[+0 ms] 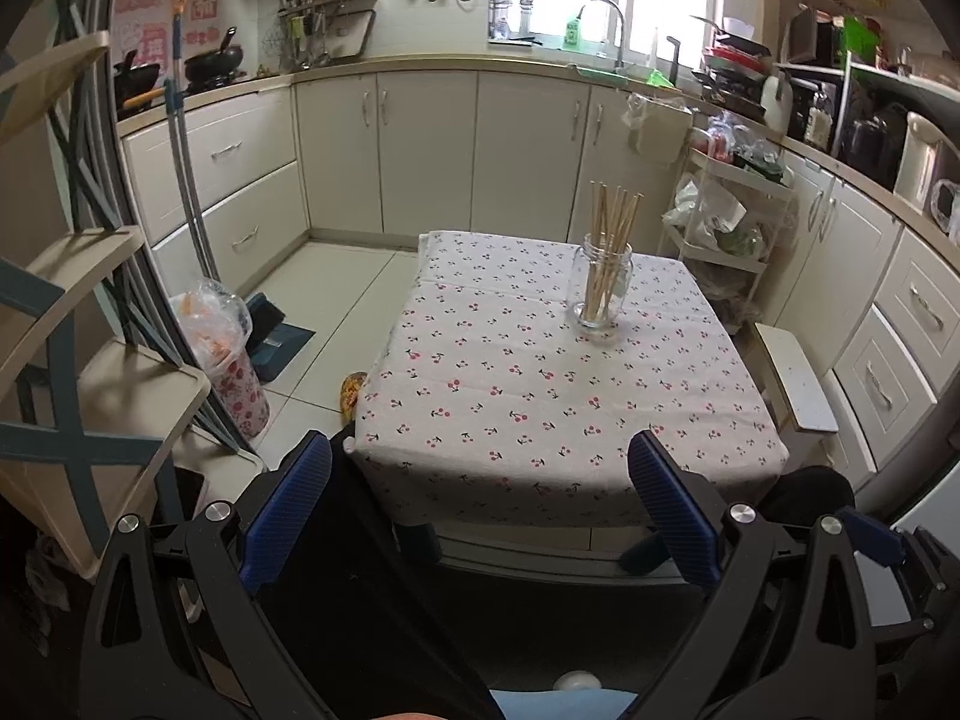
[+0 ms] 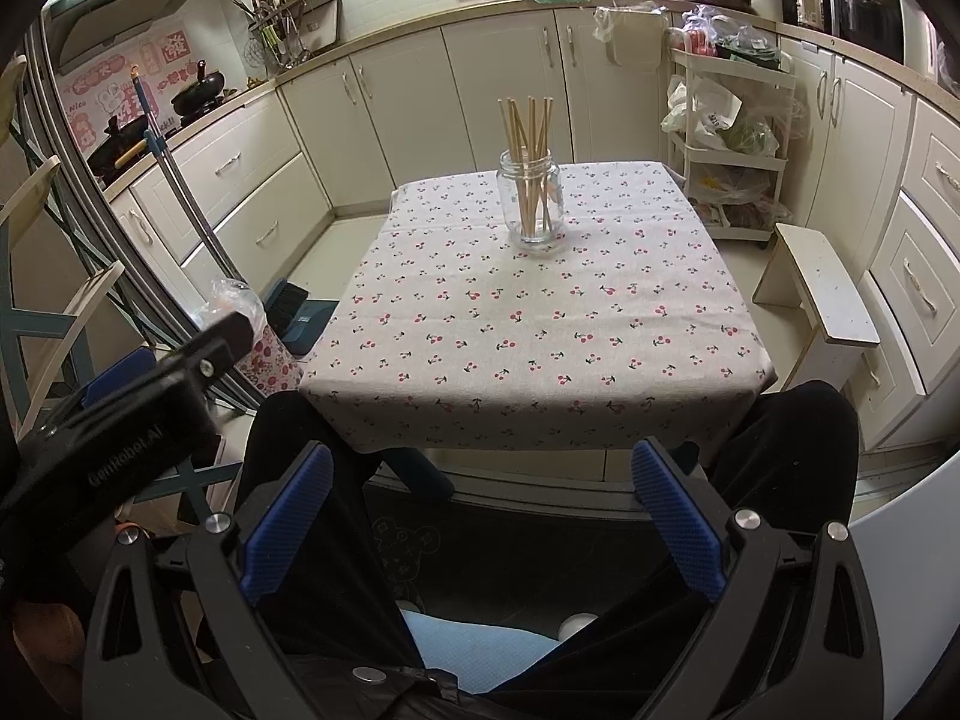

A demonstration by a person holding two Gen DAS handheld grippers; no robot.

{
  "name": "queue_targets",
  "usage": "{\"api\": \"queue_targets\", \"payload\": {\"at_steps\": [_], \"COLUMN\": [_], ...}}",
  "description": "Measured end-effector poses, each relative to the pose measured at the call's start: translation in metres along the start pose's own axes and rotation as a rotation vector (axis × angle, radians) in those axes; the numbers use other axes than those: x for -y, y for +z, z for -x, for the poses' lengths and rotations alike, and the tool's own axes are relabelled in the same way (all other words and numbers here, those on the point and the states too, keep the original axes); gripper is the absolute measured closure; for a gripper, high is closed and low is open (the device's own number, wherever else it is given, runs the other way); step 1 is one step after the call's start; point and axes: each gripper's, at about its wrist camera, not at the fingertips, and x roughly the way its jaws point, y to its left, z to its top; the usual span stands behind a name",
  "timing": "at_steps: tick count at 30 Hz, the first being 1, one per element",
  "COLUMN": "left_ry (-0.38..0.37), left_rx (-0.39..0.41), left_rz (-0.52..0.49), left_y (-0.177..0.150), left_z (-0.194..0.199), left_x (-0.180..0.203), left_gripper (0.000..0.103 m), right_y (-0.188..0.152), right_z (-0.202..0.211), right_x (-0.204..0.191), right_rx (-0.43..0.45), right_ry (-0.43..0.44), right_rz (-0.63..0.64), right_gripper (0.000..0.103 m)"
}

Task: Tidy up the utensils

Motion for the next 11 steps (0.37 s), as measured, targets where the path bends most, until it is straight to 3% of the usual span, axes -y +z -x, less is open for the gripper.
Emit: {"api": "queue_targets", "payload": {"at_steps": [11], "left_ry": [-0.005], "left_rx": [-0.004], "left_rz": [-0.004], "left_y": [-0.0022], "left_z": [0.0046], "left_x": [0.0011], "left_gripper": [0.008], "right_y": [-0.0002], "right_z": [0.0055], "right_x": [-0.0022], "right_rx": [0.020], "right_ry": [-0.007], "right_rz": [0.005], "right_gripper": [0.007]}}
